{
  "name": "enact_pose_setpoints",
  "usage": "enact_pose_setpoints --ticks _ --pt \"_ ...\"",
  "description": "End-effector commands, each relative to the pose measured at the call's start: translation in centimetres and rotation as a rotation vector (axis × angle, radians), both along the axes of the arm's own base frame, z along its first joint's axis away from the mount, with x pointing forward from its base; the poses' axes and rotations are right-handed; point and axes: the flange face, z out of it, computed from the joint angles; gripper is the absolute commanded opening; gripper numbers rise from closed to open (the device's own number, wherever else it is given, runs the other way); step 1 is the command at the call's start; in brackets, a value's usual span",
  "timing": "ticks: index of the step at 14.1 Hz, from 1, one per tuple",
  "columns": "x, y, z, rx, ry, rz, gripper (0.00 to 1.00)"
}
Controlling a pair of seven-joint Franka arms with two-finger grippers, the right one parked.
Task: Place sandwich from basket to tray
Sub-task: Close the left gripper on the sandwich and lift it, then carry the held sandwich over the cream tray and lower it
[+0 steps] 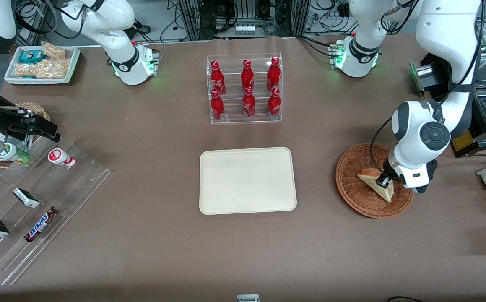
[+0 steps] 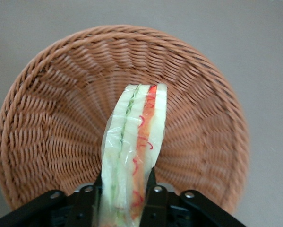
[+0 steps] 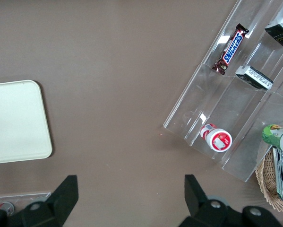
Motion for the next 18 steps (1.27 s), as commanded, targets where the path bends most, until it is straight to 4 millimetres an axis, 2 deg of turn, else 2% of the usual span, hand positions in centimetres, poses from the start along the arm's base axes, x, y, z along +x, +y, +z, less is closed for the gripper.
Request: enact_pose_setpoints --ticks 1,3,6,8,9,11,13,16,18 --pt "1.9 -5.4 5.2 0.003 -0.006 -0.069 0.07" --pt "2.1 -11.4 6.1 0.001 -0.03 -0.156 0.07" --pt "0.8 -21.8 5.4 0.004 -0.053 -0.333 0.08" --pt "-0.1 -29.2 4.4 0.006 -0.075 -0.443 0.08" --pt "-1.2 -33.0 3.2 0.012 -0.077 -0.501 0.08" --pt "-3.3 -38.7 1.8 0.017 -0.093 -0.585 0.08" --pt "-5.3 -43.3 0.4 0.016 -0.103 -0.642 0.08" --pt "-7.3 -45.7 -2.0 0.023 -0.094 -0.688 0.08" --pt "-7.6 -46.4 -3.2 0.01 -0.114 -0.698 0.11"
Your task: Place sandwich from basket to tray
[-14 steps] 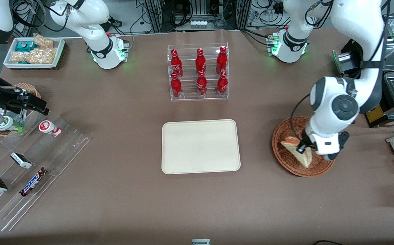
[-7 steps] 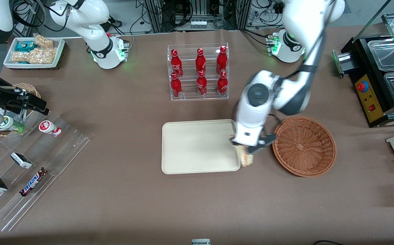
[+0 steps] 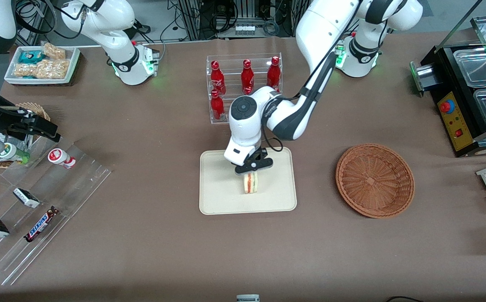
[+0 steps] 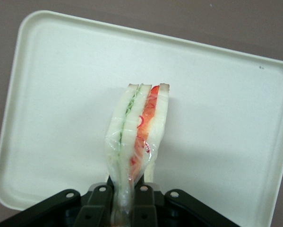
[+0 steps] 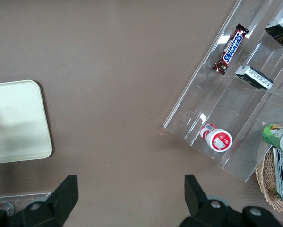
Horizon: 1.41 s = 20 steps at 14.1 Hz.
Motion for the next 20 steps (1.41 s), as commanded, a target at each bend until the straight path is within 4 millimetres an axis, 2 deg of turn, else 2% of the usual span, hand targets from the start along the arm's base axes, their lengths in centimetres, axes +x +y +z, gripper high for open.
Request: enact_pose_setpoints --ticks 1,2,3,4,5,6,8,11,13,14,15,17,18,19,20 --pt "0.7 -0.6 -1.2 -0.008 -0.037 0.022 0.14" --pt "0.8 -0.6 -1.6 -0.015 -0.044 0.04 0.3" --pt "0.9 -0.6 -1.5 -0.018 -0.048 0.039 0.52" --pt "1.1 -0.4 -1.0 -0.018 -0.053 0.035 1.0" --pt "1.3 -0.3 0.2 -0.021 -0.062 0.031 1.0" --pt "1.6 -0.1 2.2 -0.033 -0.073 0.04 1.0" --pt "2.2 1.0 7.6 -0.038 -0.113 0.048 1.0" --pt "2.3 2.8 14.3 -0.026 -0.155 0.049 1.0" --pt "4.4 7.2 18.3 -0.006 -0.125 0.08 1.0" --pt "5.0 9.2 20.6 -0.019 -0.119 0.075 1.0" --pt "5.0 10.6 22.2 -0.04 -0.097 0.085 1.0" --pt "6.8 15.7 23.4 -0.012 -0.033 0.126 1.0" --pt "7.8 18.4 23.4 0.005 -0.01 0.092 1.0" --pt "8.0 20.9 23.7 0.008 0.016 0.06 1.0" --pt "8.1 24.4 24.0 -0.003 0.046 0.036 1.0"
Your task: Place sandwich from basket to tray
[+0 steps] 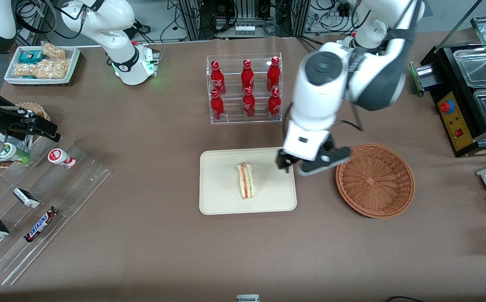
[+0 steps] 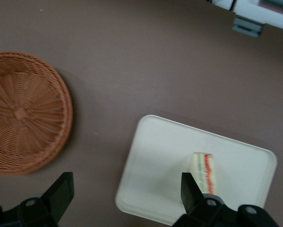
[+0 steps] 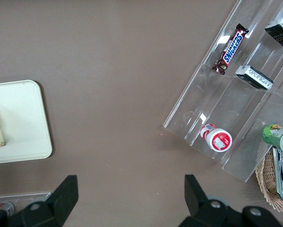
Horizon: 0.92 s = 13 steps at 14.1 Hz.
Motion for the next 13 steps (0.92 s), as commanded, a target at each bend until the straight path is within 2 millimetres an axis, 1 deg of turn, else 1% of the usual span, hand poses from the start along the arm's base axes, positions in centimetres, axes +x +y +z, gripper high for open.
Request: enact_pose_setpoints --ticks 1,4,7,9,11,13 --pt "-0.7 8.2 0.8 -0.029 0.076 -0.078 1.0" --pt "-1.9 18.6 2.9 -0.027 0.12 -0.185 1.0" --pt "-2.9 25.8 5.0 -0.026 0.175 -0.285 1.0" --pt "-3.9 28.8 6.8 -0.03 0.176 -0.323 1.0" --pt "-5.5 29.9 9.2 -0.019 0.158 -0.334 1.0" --pt "-6.4 30.9 11.2 -0.02 0.123 -0.321 1.0"
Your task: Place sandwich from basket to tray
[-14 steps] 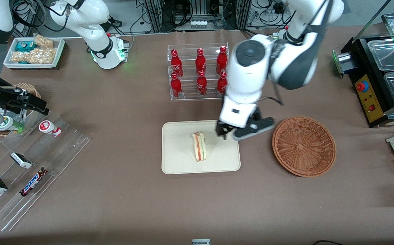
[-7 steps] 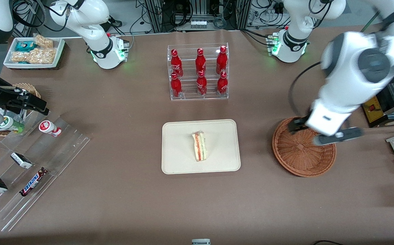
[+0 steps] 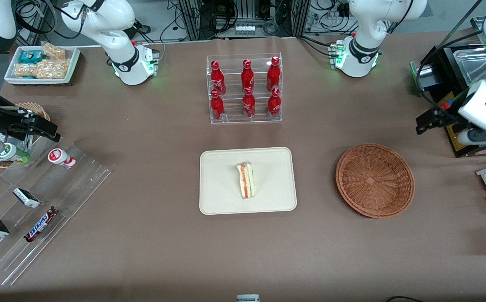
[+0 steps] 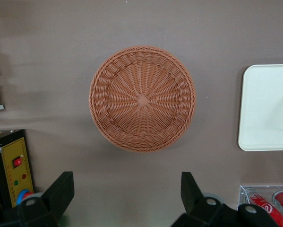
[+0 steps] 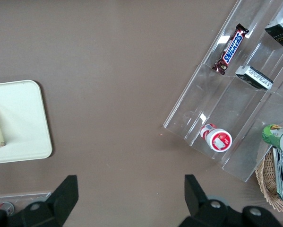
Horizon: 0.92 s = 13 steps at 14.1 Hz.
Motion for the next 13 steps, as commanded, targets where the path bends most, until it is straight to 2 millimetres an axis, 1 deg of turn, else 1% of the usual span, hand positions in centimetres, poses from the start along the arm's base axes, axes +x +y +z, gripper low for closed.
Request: enact_pose_setpoints --ticks 1,2,3,4,6,7,8,9,10,13 --pt "-2.2 0.5 2.7 -0.003 -0.038 -0.017 1.0" --pt "-2.8 0.7 3.6 0.004 -0.053 -0.017 1.0" --pt "-3.0 0.8 4.1 0.001 -0.06 -0.018 1.0" --pt "-3.0 2.0 4.8 0.001 -0.074 -0.03 1.0" --pt "-2.5 2.8 5.7 0.001 -0.096 -0.089 1.0" --pt "-2.4 2.8 5.6 0.001 -0.096 -0.095 1.0" --pt "-1.8 2.9 4.8 0.004 -0.088 -0.092 1.0" --pt "-0.6 3.1 4.1 0.008 -0.077 -0.089 1.0" --pt "0.1 3.2 4.1 0.012 -0.077 -0.088 1.0" --pt "0.3 3.0 4.0 0.01 -0.068 -0.089 1.0"
